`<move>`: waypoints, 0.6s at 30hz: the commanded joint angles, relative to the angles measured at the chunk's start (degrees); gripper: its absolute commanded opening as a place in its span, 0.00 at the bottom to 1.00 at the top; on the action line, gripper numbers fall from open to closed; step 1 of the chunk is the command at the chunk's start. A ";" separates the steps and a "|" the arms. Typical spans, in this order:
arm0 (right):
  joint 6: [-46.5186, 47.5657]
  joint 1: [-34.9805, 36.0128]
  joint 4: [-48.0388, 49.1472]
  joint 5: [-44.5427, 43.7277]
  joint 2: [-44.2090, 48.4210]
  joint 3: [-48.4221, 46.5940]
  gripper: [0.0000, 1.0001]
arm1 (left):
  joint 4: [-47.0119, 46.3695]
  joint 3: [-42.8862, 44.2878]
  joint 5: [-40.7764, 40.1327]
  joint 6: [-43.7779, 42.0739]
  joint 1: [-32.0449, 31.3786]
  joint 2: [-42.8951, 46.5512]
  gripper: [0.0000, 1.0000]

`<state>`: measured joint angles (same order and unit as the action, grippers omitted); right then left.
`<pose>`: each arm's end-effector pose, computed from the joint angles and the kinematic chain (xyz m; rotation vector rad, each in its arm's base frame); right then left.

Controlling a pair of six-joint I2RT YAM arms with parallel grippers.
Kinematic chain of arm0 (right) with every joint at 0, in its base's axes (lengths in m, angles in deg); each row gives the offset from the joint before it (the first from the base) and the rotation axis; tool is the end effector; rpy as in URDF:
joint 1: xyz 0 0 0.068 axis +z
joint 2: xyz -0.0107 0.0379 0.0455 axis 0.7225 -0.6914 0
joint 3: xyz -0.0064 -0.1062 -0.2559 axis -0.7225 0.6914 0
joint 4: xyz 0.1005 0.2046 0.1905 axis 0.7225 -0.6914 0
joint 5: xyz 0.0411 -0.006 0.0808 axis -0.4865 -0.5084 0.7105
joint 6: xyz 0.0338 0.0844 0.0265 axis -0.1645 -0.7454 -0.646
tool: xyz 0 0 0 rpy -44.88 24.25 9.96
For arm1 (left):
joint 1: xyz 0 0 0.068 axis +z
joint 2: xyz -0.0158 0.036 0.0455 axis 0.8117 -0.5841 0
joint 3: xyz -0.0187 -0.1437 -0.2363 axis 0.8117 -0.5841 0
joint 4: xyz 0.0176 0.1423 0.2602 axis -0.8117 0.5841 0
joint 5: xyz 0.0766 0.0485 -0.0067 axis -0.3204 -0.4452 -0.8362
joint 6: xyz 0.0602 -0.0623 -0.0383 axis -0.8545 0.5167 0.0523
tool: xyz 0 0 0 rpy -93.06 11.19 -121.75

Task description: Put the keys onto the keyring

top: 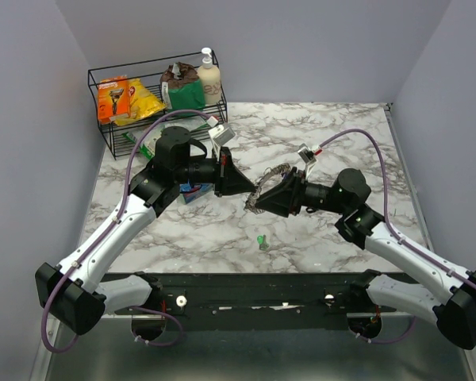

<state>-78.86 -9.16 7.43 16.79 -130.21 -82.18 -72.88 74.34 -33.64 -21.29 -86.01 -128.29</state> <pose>0.2083 0.2269 0.3165 -0.5598 1.6666 1.5879 0.2389 -0.2259 0.3798 0.8082 1.8178 -1.4650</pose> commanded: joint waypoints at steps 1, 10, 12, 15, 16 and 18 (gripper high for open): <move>-4.08 -0.19 7.33 -0.59 -0.62 1.96 0.49 | -4.42 -0.06 -0.44 1.31 -0.24 1.44 0.00; -7.60 -0.10 11.56 -2.52 -0.45 3.98 0.43 | -4.60 -0.41 -0.27 1.30 -0.24 1.70 0.00; -8.04 -0.10 11.91 -3.31 0.07 4.24 0.44 | -4.69 -0.41 -0.27 1.22 -0.24 1.79 0.00; -9.18 -0.01 12.35 -4.63 0.69 4.68 0.46 | -4.60 -0.59 -0.36 1.13 -0.16 1.96 0.00; -9.44 -0.10 12.17 -4.98 0.78 4.77 0.47 | -4.60 -0.59 -0.36 1.13 -0.24 1.88 0.00; -10.49 -0.01 11.65 -6.30 0.87 4.95 0.47 | -4.69 -0.68 -0.27 1.13 -0.16 1.97 0.00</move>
<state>-87.17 -9.16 17.42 14.01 -130.50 -78.13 -74.91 73.75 -33.75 -20.46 -86.01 -128.18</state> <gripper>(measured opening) 0.464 0.009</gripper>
